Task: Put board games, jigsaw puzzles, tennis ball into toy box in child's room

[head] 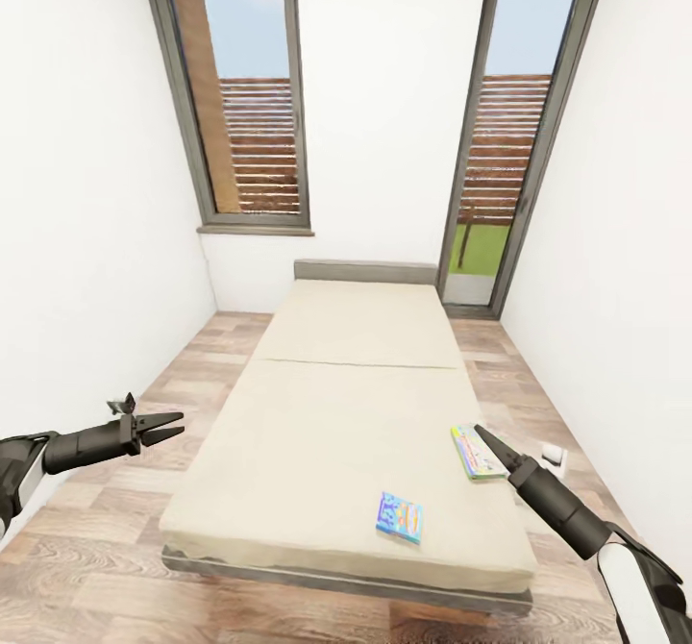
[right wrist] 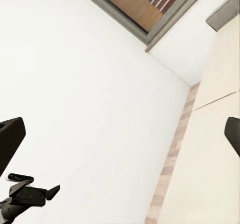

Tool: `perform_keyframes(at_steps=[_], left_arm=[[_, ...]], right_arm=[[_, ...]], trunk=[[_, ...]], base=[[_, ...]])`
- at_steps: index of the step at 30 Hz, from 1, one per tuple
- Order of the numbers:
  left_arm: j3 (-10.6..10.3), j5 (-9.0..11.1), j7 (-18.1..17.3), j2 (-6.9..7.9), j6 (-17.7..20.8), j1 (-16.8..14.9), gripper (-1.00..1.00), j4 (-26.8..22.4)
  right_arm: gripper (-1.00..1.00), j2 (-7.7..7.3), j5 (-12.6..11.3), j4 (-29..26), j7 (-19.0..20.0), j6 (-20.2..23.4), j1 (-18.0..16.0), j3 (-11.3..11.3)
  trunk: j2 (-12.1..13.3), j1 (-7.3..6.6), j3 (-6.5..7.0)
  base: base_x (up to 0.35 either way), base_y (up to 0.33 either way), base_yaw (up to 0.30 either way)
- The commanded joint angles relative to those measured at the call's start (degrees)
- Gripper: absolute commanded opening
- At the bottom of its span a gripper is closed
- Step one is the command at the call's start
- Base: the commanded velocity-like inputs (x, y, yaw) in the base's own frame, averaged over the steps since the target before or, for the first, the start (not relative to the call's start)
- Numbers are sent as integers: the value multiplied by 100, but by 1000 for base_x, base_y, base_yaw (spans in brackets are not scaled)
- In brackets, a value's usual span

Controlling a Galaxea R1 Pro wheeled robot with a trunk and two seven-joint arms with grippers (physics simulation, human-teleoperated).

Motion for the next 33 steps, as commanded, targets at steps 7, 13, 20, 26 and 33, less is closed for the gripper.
perform_keyframes(at_steps=[7, 13, 20, 26, 33], left_arm=[[4, 0, -25, 0, 60, -3, 100, -2], [4, 0, -25, 1, 68, -3, 100, -2], [3, -2, -25, 0, 69, -3, 100, -2], [2, -6, -25, 0, 69, -3, 100, -2], [2, -5, -25, 0, 69, -3, 100, -2]], right_arm=[[100, 3, -35, -2, 4, 43, -5, 0], [100, -7, -35, 1, 5, 43, -5, -4], [100, 4, -35, 1, 4, 38, -6, 0], [100, 6, -35, -6, 5, 34, 0, -11], [100, 13, -24, -7, 5, 27, 0, -7]], trunk=[[-12, 3, -15], [-12, 3, -15], [-12, 3, -15], [-12, 3, -16], [-12, 3, -16]], base=[[0, 0, -270], [0, 0, -276], [0, 0, -238], [0, 0, -55], [0, 0, -8]])
